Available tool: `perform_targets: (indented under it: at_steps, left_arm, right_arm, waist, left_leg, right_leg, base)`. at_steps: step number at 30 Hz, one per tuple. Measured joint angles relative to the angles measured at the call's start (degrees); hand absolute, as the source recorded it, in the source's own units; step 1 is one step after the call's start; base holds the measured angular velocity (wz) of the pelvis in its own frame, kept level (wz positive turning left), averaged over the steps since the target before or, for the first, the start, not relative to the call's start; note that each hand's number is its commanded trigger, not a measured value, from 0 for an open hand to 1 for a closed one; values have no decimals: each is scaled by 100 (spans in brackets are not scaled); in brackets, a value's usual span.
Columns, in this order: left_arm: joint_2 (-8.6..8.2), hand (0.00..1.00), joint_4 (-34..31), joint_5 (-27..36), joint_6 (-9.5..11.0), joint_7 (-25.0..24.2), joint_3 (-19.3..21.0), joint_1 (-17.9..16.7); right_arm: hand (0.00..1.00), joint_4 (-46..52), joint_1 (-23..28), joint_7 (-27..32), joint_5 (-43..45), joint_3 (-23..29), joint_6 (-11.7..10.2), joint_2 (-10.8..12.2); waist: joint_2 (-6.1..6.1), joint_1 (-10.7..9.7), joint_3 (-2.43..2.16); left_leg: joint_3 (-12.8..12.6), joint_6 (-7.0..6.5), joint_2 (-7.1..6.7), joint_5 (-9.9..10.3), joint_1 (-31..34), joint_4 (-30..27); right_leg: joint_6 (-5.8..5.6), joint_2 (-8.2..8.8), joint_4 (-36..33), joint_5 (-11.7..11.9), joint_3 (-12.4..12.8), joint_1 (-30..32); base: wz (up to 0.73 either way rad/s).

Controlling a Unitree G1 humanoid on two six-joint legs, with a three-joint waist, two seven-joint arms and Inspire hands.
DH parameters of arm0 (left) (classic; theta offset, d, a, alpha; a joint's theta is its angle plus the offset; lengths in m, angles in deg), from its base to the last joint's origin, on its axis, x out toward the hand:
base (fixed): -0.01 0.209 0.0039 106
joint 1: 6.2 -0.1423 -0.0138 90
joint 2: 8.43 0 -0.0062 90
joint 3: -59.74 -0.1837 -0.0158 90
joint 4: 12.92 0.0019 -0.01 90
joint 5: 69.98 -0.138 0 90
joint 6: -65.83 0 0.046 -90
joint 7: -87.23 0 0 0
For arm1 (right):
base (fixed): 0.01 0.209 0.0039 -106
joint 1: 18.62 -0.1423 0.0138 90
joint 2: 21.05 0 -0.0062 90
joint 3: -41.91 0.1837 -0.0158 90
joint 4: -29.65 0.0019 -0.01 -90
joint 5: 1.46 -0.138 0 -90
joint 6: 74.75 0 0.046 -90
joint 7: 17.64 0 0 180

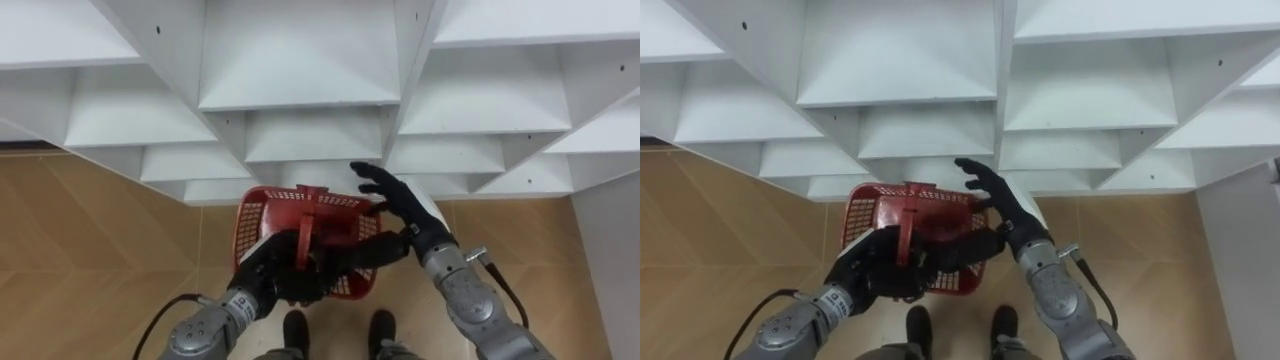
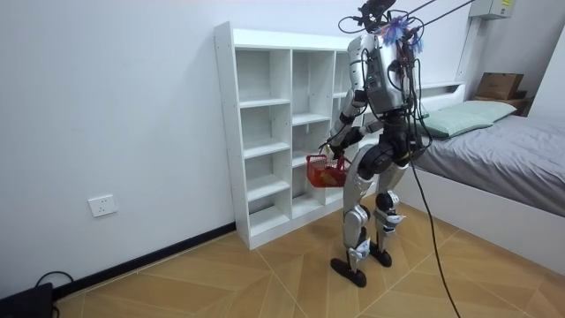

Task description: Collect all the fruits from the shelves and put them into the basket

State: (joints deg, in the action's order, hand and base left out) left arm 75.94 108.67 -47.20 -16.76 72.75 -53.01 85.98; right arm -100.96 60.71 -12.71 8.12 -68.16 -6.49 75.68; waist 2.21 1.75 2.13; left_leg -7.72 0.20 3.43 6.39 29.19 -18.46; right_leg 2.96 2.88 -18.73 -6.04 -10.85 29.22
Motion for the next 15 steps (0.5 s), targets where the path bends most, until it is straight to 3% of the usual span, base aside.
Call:
perform_targets:
  at_steps: [15]
  left_arm:
    - [44,100,5,-233,0,-27,5,7]
  right_arm:
    - [0,-116,-48,-204,1,7,18,9]
  waist:
    - [-8,-9,-2]
  left_leg:
    - [-30,-6,-1,-5,-40,-6]
  right_leg:
    - [-1,1,-17,1,36,-9]
  base:
    - [0]
